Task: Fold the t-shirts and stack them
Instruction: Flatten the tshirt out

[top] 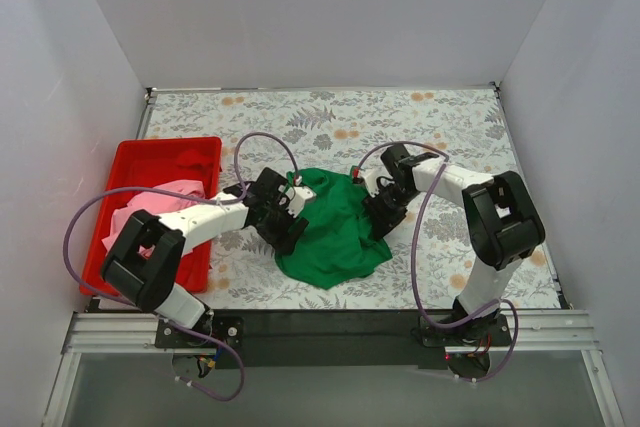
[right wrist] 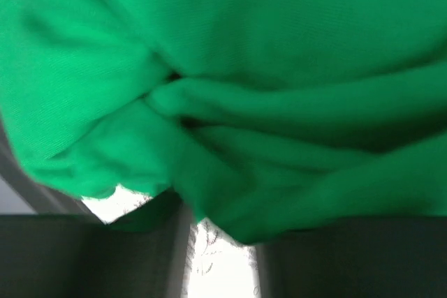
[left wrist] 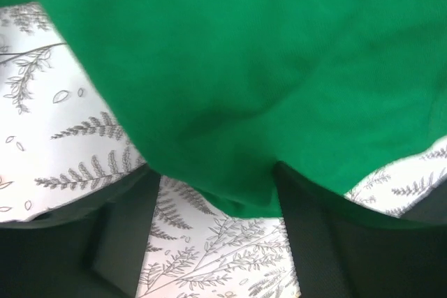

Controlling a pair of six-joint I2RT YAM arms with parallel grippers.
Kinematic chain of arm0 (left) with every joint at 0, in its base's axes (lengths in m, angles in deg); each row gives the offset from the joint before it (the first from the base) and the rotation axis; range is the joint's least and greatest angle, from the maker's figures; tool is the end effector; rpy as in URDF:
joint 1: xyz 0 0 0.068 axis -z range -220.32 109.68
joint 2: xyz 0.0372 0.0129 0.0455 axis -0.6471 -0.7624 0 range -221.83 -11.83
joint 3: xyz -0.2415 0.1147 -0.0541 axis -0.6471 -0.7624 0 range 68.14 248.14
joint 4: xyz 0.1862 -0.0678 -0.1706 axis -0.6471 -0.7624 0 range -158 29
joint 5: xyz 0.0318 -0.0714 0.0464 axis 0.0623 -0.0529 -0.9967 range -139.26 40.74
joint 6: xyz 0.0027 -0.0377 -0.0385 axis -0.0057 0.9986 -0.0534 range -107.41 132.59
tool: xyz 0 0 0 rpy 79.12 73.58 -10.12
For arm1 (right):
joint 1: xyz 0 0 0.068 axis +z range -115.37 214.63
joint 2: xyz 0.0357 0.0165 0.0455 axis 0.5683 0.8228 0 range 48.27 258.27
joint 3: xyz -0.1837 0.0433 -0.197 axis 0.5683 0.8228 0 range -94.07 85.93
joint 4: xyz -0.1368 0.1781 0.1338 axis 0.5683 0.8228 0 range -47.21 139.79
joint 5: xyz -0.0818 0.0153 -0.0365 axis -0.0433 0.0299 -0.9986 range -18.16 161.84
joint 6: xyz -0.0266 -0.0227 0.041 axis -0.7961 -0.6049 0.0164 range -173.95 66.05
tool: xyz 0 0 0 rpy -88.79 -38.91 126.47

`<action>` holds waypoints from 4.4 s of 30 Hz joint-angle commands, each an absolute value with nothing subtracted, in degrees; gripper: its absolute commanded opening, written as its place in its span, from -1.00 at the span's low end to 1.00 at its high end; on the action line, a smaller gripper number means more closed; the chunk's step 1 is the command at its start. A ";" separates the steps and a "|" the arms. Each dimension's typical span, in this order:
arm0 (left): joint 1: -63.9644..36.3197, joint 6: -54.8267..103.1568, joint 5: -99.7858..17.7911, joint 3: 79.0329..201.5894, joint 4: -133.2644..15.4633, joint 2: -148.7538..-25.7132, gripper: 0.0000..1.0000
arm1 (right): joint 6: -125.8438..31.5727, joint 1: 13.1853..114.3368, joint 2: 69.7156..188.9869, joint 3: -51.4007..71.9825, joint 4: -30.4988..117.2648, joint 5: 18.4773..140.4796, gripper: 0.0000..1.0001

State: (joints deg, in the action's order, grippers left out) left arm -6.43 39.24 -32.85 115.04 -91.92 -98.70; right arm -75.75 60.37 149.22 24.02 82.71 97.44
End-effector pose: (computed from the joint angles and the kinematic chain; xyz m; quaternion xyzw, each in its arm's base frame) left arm 0.2163 -0.1574 0.1634 0.0852 0.9726 -0.2043 0.0709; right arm 0.2802 0.1522 0.1609 -0.4107 0.8797 0.2236 0.0861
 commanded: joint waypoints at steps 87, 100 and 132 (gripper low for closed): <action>-30.39 45.81 -38.19 160.58 -100.82 -127.59 -1.00 | -92.40 41.93 136.45 14.69 89.80 90.56 -0.97; -27.93 33.33 -32.82 148.15 -109.87 -115.10 -1.00 | -112.07 40.44 131.45 12.22 114.07 99.42 0.55; -28.02 38.16 -33.88 153.57 -109.08 -118.09 -1.00 | -73.37 50.55 181.97 -27.56 91.65 114.11 -0.93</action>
State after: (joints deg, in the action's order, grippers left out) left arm -27.79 37.69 -34.82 151.54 -109.01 -118.61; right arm -73.59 51.50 184.76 -28.62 91.80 107.85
